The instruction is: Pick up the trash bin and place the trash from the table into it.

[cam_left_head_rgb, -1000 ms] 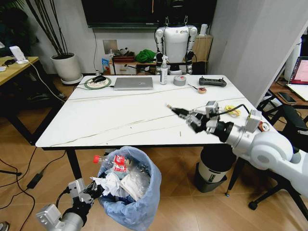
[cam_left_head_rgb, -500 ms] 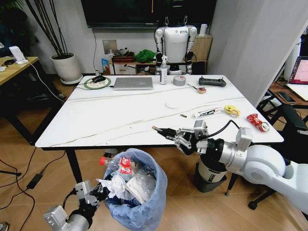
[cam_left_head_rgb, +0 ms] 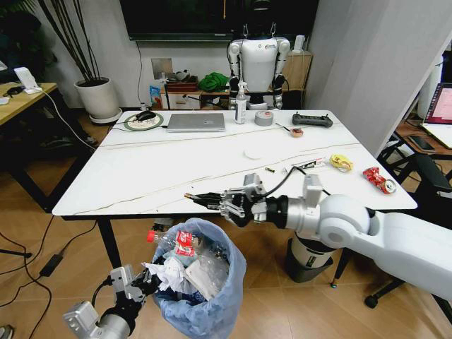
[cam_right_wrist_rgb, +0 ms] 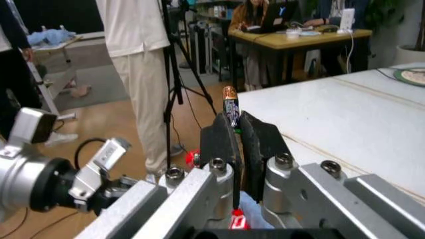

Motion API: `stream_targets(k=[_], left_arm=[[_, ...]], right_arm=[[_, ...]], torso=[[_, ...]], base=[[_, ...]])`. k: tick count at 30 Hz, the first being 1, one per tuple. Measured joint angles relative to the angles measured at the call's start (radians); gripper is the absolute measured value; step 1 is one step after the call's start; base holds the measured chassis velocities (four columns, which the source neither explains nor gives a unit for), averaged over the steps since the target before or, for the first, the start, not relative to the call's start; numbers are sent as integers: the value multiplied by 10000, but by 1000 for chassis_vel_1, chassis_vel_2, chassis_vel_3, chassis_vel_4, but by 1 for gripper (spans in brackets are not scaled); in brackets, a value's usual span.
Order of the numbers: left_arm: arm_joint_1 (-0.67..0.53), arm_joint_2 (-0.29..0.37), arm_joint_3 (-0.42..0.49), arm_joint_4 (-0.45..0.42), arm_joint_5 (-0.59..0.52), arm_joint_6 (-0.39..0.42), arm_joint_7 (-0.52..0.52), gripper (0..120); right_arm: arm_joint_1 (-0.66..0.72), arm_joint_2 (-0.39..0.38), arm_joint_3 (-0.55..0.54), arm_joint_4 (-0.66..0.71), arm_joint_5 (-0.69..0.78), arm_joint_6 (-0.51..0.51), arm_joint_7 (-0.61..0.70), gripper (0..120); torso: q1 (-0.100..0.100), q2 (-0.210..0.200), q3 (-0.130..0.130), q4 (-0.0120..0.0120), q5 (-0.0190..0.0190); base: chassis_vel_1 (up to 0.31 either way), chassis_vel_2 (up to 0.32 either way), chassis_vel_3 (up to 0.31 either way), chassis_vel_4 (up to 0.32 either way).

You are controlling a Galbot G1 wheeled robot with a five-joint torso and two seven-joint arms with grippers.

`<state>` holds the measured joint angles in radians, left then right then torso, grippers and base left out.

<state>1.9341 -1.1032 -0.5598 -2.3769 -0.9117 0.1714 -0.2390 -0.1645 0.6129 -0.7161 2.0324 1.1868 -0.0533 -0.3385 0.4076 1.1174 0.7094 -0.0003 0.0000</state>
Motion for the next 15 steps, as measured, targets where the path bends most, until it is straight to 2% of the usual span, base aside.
stream_targets(k=[15], left_arm=[[-49, -17, -145, 15, -137, 10, -27, 0]], right_arm=[[328, 887, -1023, -751, -278, 161, -27, 1]], torso=[[0, -1, 0, 0, -1]], base=[[0, 0, 0, 0]])
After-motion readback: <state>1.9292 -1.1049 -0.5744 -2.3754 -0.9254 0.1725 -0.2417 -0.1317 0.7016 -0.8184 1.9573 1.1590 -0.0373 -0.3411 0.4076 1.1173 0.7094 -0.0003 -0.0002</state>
